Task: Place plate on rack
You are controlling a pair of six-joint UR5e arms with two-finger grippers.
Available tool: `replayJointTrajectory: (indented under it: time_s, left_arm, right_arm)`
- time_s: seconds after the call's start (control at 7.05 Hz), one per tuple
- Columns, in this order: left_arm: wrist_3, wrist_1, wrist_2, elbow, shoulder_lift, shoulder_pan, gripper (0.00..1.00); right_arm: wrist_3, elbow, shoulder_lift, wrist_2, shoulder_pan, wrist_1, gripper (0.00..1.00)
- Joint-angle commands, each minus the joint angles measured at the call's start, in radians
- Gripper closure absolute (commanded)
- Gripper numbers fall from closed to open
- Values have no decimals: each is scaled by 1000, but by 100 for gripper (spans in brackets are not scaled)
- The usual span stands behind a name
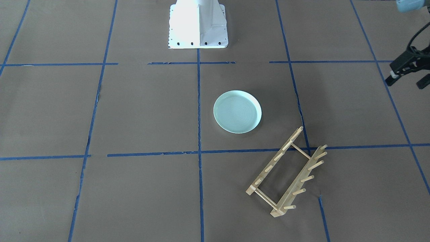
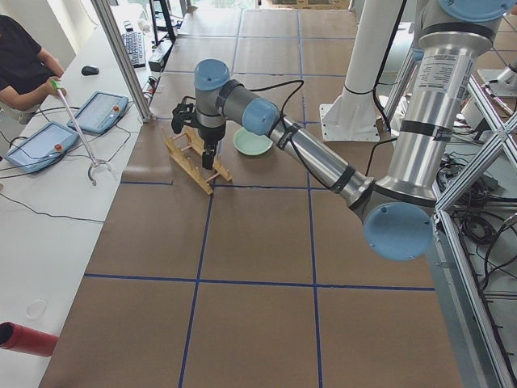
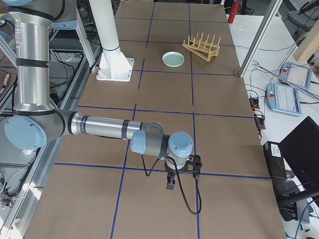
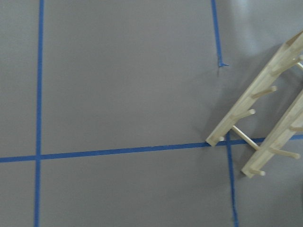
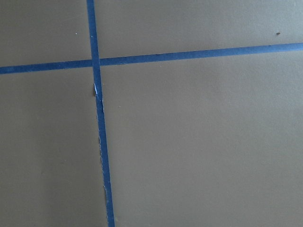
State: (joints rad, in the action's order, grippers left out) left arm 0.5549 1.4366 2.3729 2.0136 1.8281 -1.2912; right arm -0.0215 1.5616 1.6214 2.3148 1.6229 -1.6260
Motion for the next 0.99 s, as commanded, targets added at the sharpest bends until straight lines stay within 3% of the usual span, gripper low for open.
replayJointTrajectory:
  time_s: [0.0,0.28,0.57,0.85]
  left_arm:
    - [204,-7,-12,8,129,155,0]
    - [333,2,-78,2,195,263,0]
    - [472,2,-324,-44,288,480,0]
    - [522,-11,-450,-131,389,591,0]
  right_arm:
    - [0,0,0,0,0,0,0]
    - [0,0,0,0,0,0,0]
    - [0,0,0,0,0,0,0]
    - [0,0,0,0,0,0,0]
